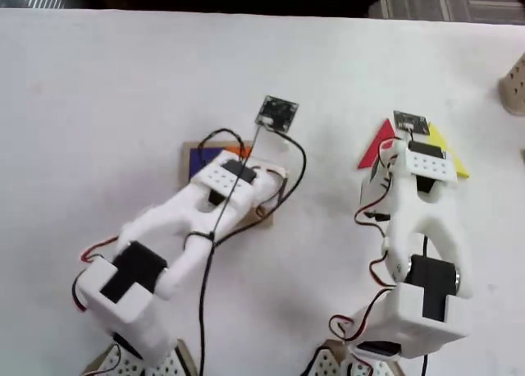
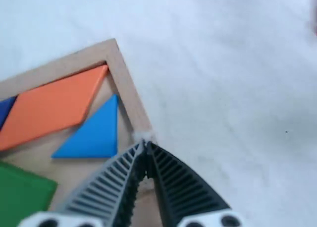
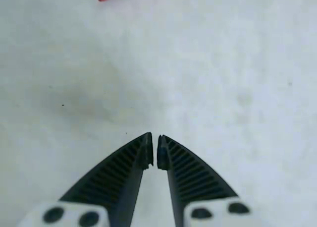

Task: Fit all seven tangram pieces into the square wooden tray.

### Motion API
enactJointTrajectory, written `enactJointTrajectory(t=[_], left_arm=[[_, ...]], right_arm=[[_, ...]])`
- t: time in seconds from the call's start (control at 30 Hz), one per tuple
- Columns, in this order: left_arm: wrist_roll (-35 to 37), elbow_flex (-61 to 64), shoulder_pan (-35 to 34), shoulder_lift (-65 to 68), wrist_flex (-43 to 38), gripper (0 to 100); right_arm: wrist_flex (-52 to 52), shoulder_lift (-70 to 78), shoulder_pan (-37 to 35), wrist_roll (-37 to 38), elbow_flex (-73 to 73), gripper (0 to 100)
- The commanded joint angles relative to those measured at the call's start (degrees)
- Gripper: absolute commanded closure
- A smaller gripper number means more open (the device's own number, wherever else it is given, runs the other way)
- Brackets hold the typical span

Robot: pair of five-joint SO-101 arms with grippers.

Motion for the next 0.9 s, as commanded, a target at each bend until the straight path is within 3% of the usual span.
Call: enactJointTrajectory(t=[0.0,0.17,0.87], left_arm=[[2.73,-4.75,-0.84,1.54,-0.62,98],[6.59,-9.41,-4.18,5.93,2.46,98],[6.24,-11.43,-9.89,2.68,16.44,98]], right_arm=[[-0.57,-2.86,0.04,0.79,-0.18,98.1],[-0.57,-2.86,0.04,0.79,-0.18,98.1],[-0.66,-2.86,0.04,0.79,-0.18,98.1]])
